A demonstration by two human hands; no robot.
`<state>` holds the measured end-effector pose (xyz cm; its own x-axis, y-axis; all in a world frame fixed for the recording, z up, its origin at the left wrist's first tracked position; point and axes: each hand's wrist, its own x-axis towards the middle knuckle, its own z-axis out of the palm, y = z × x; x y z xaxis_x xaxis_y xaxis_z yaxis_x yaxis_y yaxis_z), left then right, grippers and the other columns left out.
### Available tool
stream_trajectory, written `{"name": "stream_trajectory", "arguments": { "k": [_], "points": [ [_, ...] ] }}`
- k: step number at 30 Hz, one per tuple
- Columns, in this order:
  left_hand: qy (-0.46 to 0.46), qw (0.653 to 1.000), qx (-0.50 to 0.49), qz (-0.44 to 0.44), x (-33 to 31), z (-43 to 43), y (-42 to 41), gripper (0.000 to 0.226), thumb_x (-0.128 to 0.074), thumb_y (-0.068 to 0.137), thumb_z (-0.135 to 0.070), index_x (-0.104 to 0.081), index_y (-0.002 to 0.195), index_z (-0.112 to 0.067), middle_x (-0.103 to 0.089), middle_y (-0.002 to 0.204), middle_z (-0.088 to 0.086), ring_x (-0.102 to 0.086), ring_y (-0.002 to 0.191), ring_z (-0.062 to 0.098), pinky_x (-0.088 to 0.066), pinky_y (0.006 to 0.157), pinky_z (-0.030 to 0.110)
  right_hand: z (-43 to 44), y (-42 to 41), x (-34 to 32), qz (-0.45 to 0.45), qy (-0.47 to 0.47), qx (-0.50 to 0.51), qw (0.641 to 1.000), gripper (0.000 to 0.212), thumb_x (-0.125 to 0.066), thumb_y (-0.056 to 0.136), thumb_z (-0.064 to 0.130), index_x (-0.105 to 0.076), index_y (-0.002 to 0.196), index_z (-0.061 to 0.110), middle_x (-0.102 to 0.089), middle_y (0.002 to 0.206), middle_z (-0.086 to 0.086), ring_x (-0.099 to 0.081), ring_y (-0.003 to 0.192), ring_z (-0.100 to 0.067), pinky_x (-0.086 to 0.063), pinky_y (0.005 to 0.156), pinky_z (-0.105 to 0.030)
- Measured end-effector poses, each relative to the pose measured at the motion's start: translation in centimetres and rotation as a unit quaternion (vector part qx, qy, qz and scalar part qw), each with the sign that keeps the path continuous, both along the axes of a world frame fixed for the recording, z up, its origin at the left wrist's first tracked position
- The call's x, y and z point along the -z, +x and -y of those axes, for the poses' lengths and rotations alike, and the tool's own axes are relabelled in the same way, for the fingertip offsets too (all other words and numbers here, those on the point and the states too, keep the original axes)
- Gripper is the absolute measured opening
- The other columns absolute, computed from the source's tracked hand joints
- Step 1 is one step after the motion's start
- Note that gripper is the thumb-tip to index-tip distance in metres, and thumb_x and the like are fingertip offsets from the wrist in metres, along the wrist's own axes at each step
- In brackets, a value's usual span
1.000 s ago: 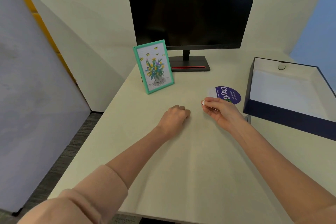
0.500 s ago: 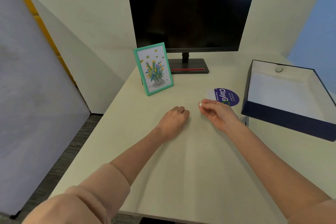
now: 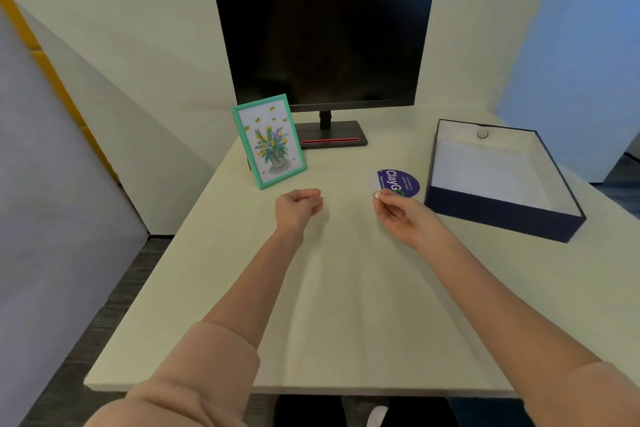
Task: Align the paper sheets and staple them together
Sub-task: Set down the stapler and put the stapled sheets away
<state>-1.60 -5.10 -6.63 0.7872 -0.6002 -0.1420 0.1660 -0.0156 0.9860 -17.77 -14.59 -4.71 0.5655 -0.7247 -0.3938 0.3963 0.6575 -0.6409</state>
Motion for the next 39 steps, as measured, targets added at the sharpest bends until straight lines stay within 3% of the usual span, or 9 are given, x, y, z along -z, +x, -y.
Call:
{"name": "stream_trajectory", "arguments": {
  "k": [2,6,10,19,25,29,32,34,39],
  "points": [
    [-0.042,0.998,0.035,-0.022,-1.6,0.8,-2.5,0.023,-0.062,0.081,0.011,-0.063,0.104,0.012,-0.061,0.076,0.008,-0.058,0.065,0.014,-0.055,0.060,0.010,-0.5,-2.2,-1.0,0.014,-0.004,0.021,1.000,0.011,-0.056,0.085,-0.012,-0.061,0.085,-0.003,-0.063,0.086,-0.015,-0.062,0.079,-0.020,-0.057,0.069,-0.024],
    [-0.079,0.989,0.120,-0.021,-4.6,2.9,-9.5,0.023,-0.063,0.081,0.010,-0.063,0.104,0.011,-0.063,0.077,0.008,-0.060,0.069,0.015,-0.055,0.067,0.015,-1.3,-7.9,-3.3,0.025,-0.034,0.079,0.996,0.011,-0.056,0.086,-0.012,-0.061,0.082,-0.002,-0.066,0.076,-0.014,-0.062,0.077,-0.020,-0.057,0.067,-0.023],
    [-0.104,0.973,0.204,-0.015,-7.1,4.2,-18.4,0.021,-0.063,0.082,0.008,-0.064,0.103,0.009,-0.063,0.076,0.007,-0.061,0.069,0.015,-0.055,0.069,0.016,-1.8,-15.8,-5.0,0.028,-0.072,0.139,0.987,0.010,-0.057,0.087,-0.010,-0.060,0.089,-0.001,-0.064,0.085,-0.015,-0.063,0.078,-0.019,-0.057,0.073,-0.023],
    [-0.100,0.915,0.389,-0.032,-6.8,5.2,-39.2,0.013,-0.065,0.080,0.005,-0.066,0.077,-0.008,-0.064,0.075,0.007,-0.061,0.069,0.015,-0.055,0.074,0.020,-3.5,-36.4,-4.9,-0.003,-0.100,0.338,0.936,0.011,-0.061,0.084,-0.010,-0.060,0.091,-0.002,-0.064,0.087,-0.014,-0.065,0.076,-0.018,-0.059,0.063,-0.021],
    [-0.050,0.875,0.480,-0.041,-2.5,5.3,-50.7,0.013,-0.065,0.080,0.004,-0.069,0.091,-0.002,-0.065,0.075,0.005,-0.061,0.067,0.012,-0.056,0.076,0.020,-4.1,-47.1,-0.5,-0.015,-0.046,0.449,0.892,0.015,-0.054,0.089,-0.010,-0.057,0.079,0.000,-0.067,0.056,-0.009,-0.067,0.060,-0.014,-0.057,0.057,-0.019],
    [0.013,0.857,0.511,-0.061,2.0,5.5,-54.7,0.016,-0.065,0.078,0.004,-0.069,0.079,-0.011,-0.066,0.073,0.006,-0.062,0.073,0.016,-0.056,0.082,0.027,-3.4,-50.9,4.0,-0.036,0.003,0.484,0.874,0.015,-0.053,0.089,-0.011,-0.058,0.078,-0.001,-0.066,0.059,-0.010,-0.063,0.069,-0.017,-0.057,0.051,-0.019],
    [0.075,0.850,0.515,-0.081,6.8,6.8,-56.2,0.015,-0.065,0.079,0.005,-0.071,0.089,-0.004,-0.066,0.074,0.004,-0.061,0.068,0.011,-0.056,0.068,0.014,-1.7,-52.9,8.7,-0.061,0.045,0.482,0.873,0.015,-0.053,0.088,-0.011,-0.058,0.079,-0.001,-0.066,0.051,-0.007,-0.066,0.061,-0.016,-0.055,0.048,-0.018],
    [0.118,0.856,0.496,-0.090,9.9,8.5,-56.5,0.016,-0.064,0.079,0.007,-0.070,0.089,-0.003,-0.065,0.075,0.004,-0.062,0.068,0.011,-0.054,0.066,0.012,-0.3,-53.7,12.1,-0.074,0.072,0.478,0.873,0.013,-0.056,0.086,-0.012,-0.059,0.079,-0.001,-0.067,0.054,-0.008,-0.063,0.070,-0.019,-0.055,0.047,-0.019],
    [0.211,0.870,0.439,-0.079,18.7,14.3,-56.0,0.024,-0.061,0.073,0.011,-0.068,0.069,-0.011,-0.066,0.073,0.008,-0.060,0.078,0.021,-0.054,0.087,0.033,2.9,-54.0,21.3,-0.100,0.141,0.456,0.873,0.011,-0.058,0.083,-0.014,-0.060,0.082,-0.003,-0.062,0.078,-0.015,-0.061,0.075,-0.021,-0.058,0.052,-0.021]
  ]
}}
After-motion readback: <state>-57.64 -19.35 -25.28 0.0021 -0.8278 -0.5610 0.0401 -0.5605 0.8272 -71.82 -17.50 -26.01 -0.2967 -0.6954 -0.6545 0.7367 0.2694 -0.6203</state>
